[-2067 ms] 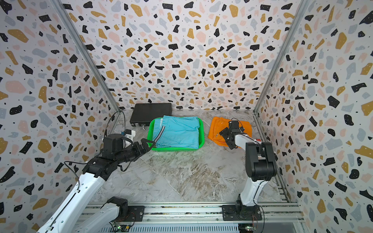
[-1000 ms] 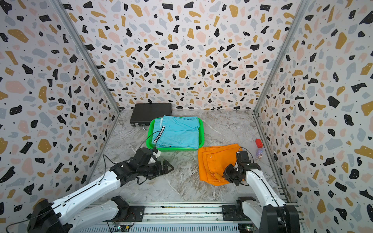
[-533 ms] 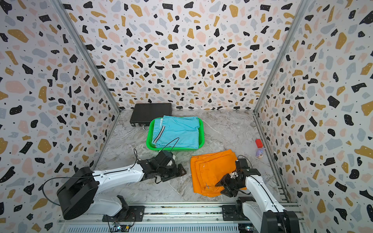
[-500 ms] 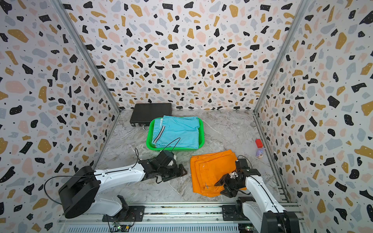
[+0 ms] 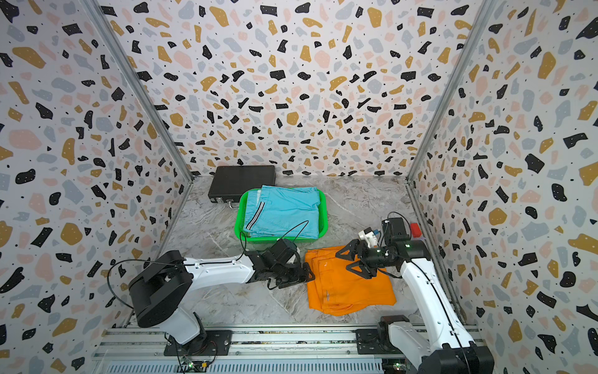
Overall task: Put the folded long pants in the basket
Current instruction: Pick up the long pant at the center of the board.
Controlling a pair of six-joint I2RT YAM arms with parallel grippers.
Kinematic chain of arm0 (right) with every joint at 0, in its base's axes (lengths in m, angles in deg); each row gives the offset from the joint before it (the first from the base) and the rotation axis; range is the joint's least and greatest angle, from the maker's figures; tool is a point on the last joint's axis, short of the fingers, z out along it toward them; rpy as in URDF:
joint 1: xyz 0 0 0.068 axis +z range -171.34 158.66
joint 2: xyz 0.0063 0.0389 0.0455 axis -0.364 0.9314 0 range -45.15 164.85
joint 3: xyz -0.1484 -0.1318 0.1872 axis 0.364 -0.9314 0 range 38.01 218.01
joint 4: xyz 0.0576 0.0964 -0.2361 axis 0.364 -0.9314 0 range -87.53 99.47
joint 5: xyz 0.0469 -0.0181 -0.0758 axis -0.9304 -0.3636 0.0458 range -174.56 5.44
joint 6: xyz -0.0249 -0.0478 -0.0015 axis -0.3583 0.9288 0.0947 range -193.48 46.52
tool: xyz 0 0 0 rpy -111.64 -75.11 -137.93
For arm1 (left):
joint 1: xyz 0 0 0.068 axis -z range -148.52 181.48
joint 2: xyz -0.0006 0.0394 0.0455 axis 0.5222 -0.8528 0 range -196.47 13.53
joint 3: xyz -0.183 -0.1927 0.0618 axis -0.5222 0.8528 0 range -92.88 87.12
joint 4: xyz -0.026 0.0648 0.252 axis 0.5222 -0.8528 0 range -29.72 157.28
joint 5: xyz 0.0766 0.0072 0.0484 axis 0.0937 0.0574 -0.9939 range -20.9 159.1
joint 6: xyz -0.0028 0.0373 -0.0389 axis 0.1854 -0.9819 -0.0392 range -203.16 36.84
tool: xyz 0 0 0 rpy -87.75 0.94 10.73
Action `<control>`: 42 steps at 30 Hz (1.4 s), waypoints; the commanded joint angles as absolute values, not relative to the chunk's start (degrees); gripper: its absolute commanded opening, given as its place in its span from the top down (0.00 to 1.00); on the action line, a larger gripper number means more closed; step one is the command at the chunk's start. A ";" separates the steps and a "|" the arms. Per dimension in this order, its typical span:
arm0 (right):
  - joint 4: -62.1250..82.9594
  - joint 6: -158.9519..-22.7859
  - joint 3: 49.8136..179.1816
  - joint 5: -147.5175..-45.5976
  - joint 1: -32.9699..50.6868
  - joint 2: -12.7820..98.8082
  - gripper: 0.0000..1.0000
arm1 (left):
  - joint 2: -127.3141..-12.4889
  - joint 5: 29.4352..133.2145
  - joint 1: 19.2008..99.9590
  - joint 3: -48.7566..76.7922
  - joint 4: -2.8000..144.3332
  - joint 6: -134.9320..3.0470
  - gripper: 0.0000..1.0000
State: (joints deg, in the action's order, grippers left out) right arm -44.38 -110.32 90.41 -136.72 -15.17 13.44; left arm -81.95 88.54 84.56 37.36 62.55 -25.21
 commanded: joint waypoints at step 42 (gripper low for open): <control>-37.78 -102.58 80.57 -114.53 -10.53 32.11 0.08 | -72.84 90.19 75.42 23.91 18.43 -56.62 1.00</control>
